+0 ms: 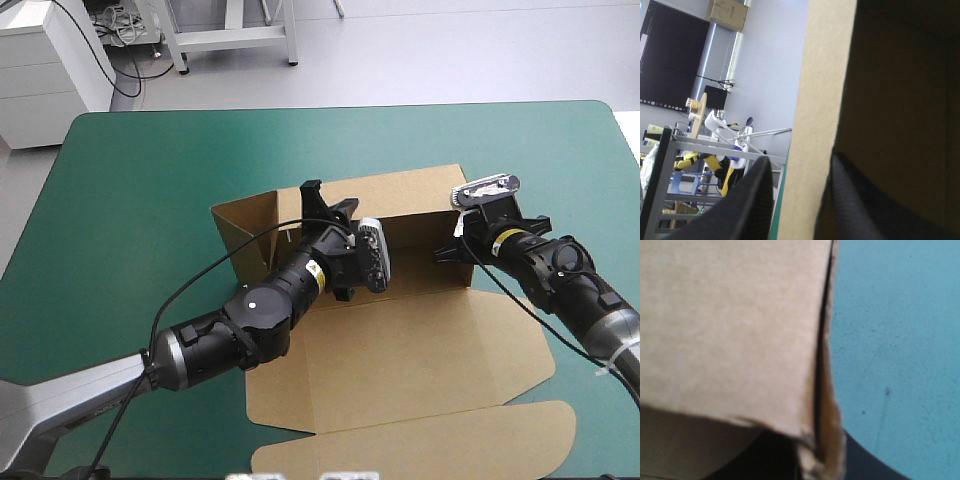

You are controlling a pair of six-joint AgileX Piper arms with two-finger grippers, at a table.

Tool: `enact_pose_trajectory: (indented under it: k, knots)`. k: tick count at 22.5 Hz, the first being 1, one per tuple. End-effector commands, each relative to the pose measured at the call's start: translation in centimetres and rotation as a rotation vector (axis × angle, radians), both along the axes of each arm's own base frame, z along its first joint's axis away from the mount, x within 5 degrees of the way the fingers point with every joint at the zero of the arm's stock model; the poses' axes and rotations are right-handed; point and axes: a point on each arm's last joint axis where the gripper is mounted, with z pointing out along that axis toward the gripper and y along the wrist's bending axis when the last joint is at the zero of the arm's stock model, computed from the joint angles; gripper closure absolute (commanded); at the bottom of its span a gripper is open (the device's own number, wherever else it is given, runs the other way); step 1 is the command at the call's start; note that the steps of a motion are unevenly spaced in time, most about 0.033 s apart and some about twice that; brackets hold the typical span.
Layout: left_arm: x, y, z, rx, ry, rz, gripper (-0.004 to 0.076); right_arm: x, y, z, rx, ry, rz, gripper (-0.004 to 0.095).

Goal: Fold the box

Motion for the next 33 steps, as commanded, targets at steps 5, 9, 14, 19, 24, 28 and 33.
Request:
enact_pose_trajectory:
  k: [5, 9, 14, 19, 24, 28, 33]
  knots:
    - [-2.6, -0.2, 3.2, -0.054, -0.076, -0.061, 0.0718, 0.1, -0.1, 2.3, 0.016, -0.108, 0.005, 0.0910]
    - [-3.0, -0.4, 3.2, -0.040, -0.070, -0.075, 0.0704, 0.1, -0.1, 2.3, 0.018, -0.106, 0.003, 0.0910]
    - [-3.3, -0.3, 2.1, 0.027, 0.037, -0.090, 0.0704, 0.1, -0.1, 2.3, 0.021, -0.105, 0.002, 0.0910]
    - [-3.8, -0.3, 3.4, 0.020, 0.162, -0.072, 0.0704, 0.1, -0.1, 2.3, 0.021, -0.105, 0.002, 0.0910]
    - [-6.9, -0.4, 10.3, -0.019, 0.443, -0.284, 0.0704, 0.1, -0.1, 2.3, 0.018, -0.106, 0.003, 0.0910]
    - [-7.9, 1.5, 14.1, -0.020, 0.555, -0.298, 0.0705, 0.1, -0.1, 2.3, 0.017, -0.106, 0.003, 0.0910]
    - [-2.0, 6.4, 15.1, -0.184, 0.663, -0.017, 0.0705, 0.1, -0.2, 2.2, 0.012, -0.093, 0.001, 0.0910]
